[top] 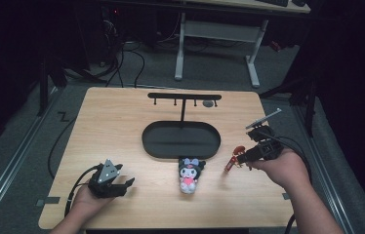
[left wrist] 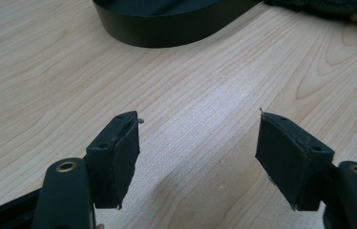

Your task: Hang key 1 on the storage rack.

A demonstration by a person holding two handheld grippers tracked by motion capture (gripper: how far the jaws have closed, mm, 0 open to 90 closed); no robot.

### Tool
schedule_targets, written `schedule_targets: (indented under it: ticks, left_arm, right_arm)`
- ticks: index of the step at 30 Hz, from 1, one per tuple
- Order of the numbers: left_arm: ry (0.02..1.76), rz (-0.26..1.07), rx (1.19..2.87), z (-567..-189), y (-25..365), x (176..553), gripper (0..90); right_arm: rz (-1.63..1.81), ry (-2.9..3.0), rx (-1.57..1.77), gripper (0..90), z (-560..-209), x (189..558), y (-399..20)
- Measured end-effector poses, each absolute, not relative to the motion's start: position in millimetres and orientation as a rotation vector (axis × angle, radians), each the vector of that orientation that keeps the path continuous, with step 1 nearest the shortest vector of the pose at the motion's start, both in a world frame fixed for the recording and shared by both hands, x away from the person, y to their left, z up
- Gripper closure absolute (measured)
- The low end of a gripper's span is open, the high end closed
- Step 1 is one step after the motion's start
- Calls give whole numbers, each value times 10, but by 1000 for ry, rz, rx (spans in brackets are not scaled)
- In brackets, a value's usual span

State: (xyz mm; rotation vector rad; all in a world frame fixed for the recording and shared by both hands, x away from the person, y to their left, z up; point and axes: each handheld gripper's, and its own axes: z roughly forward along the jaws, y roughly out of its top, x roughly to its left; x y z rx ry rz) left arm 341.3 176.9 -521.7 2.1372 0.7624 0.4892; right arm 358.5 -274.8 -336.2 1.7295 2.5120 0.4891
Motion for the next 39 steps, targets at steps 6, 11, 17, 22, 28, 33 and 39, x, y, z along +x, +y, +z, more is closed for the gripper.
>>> schedule_targets:
  ticks: [6, 11, 17, 22, 28, 33, 39]
  left_arm:
    - [763, 490, 2136, -5216, 1769, 3412, 317]
    - [764, 489, 2136, -5217, 1769, 3414, 317]
    - [766, 489, 2141, -5223, 1768, 3412, 317]
    - [772, 494, 2130, -5217, 1778, 3402, 317]
    - [771, 503, 2118, -5207, 1798, 3390, 316]
    - [771, 500, 2111, -5206, 1826, 3394, 313]
    - [766, 492, 2125, -5212, 1821, 3404, 307]
  right_arm:
    - [530, 2508, 1713, 667, -3254, 3628, -2731]
    - [573, 2506, 1711, 667, -3197, 3688, -2703]
    - [601, 2496, 1708, 667, -3151, 3775, -2668]
    - [603, 2481, 1681, 668, -3063, 3836, -2633]
    - [626, 2457, 1669, 668, -2996, 3932, -2597]
    - [649, 2451, 1669, 669, -2996, 4013, -2582]
    - [645, 2448, 1674, 669, -3017, 4117, -2570]
